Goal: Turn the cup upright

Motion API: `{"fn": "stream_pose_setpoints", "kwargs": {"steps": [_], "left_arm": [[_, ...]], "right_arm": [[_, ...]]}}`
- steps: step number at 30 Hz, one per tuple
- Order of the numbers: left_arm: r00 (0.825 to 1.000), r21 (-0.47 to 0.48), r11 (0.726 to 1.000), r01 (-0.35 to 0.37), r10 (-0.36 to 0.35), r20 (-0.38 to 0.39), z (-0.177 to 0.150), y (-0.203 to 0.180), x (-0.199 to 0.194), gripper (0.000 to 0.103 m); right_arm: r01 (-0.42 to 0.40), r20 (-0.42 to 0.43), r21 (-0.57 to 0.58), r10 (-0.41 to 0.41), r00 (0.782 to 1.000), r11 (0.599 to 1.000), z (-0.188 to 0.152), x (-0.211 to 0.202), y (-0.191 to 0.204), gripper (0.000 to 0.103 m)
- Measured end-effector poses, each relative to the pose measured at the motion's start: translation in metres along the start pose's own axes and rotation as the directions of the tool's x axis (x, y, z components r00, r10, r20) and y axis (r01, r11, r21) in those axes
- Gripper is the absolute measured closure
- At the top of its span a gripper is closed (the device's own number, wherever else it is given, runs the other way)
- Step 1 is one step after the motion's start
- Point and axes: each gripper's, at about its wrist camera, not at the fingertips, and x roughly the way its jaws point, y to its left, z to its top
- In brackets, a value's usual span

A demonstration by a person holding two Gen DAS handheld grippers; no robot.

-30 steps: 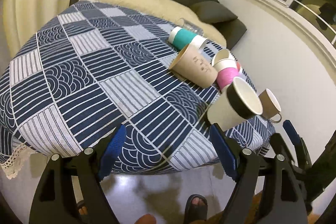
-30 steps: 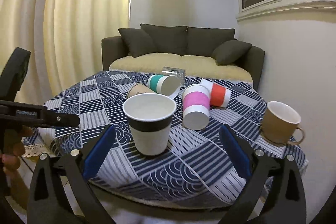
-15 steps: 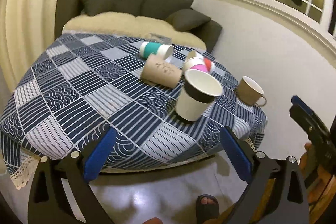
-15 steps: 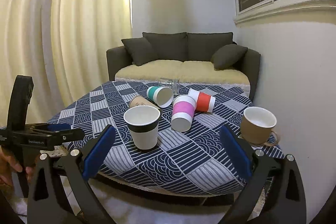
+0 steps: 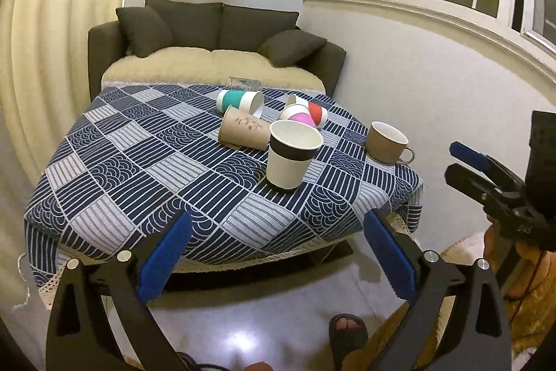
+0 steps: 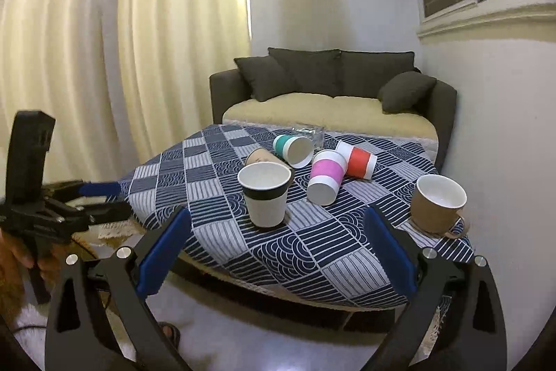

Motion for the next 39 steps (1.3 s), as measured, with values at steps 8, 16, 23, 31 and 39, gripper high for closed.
{"fn": "stream_pose_setpoints", "kwargs": {"steps": [8,16,23,31,39], "left_arm": [[1.000,0.054,0.998,-0.027,0.027,0.004,-0.004,-0.009,-0.001,0.007],[1.000,0.056,0.998,-0.017,0.018,-0.010,-0.006,-0.011,0.010,0.007],[0.998,0.074,0.997,-0.033,0.036,-0.042,-0.009,-0.012,0.024,0.007],[0.996,0.094,0.994,-0.055,0.061,-0.058,-0.011,-0.015,0.031,0.007],[0.996,0.128,0.990,-0.055,0.064,-0.065,-0.014,-0.022,0.034,0.007]], "right_arm": [[-0.039,0.007,-0.022,0.040,0.999,0.999,-0.011,0.001,0.002,0.005],[-0.085,-0.008,0.030,0.086,0.996,0.996,-0.018,0.011,-0.008,0.005],[-0.098,-0.031,0.050,0.099,0.995,0.994,-0.018,0.018,-0.010,0.005],[-0.114,-0.059,0.036,0.116,0.991,0.993,-0.019,0.026,-0.004,0.005],[-0.113,-0.081,0.025,0.115,0.990,0.993,-0.021,0.032,-0.001,0.005]]}}
